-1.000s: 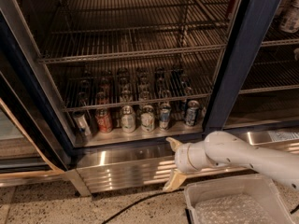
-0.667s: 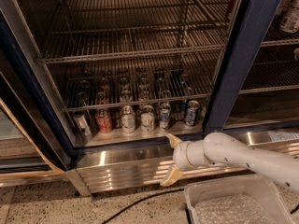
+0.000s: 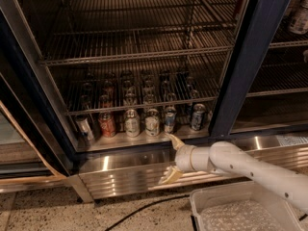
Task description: Pick 7up can from middle shelf of fridge
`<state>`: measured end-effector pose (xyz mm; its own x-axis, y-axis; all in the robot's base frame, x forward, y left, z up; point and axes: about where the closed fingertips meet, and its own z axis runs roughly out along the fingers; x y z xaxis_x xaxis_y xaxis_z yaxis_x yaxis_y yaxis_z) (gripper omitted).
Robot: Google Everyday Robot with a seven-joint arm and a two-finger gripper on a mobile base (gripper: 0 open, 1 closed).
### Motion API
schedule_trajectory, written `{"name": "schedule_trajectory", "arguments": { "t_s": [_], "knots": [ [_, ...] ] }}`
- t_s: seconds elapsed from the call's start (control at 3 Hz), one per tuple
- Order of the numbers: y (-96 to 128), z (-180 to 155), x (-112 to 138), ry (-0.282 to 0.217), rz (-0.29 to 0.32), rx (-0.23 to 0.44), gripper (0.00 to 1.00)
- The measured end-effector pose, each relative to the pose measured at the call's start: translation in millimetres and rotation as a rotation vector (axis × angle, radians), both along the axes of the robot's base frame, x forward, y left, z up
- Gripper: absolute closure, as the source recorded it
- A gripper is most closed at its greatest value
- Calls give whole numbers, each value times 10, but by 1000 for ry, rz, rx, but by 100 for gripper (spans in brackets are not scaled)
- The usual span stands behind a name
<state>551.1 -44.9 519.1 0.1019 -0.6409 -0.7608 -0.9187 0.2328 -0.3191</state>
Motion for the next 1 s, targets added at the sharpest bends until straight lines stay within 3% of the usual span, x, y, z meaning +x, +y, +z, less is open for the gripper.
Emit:
{"name": "schedule_trajectory", "arguments": {
  "t_s": [0.67,1.0],
  "knots": [
    [72,-75,33,-23,-24,19,0],
    [322,-199,179,-65,-64,90,0]
  ]
}}
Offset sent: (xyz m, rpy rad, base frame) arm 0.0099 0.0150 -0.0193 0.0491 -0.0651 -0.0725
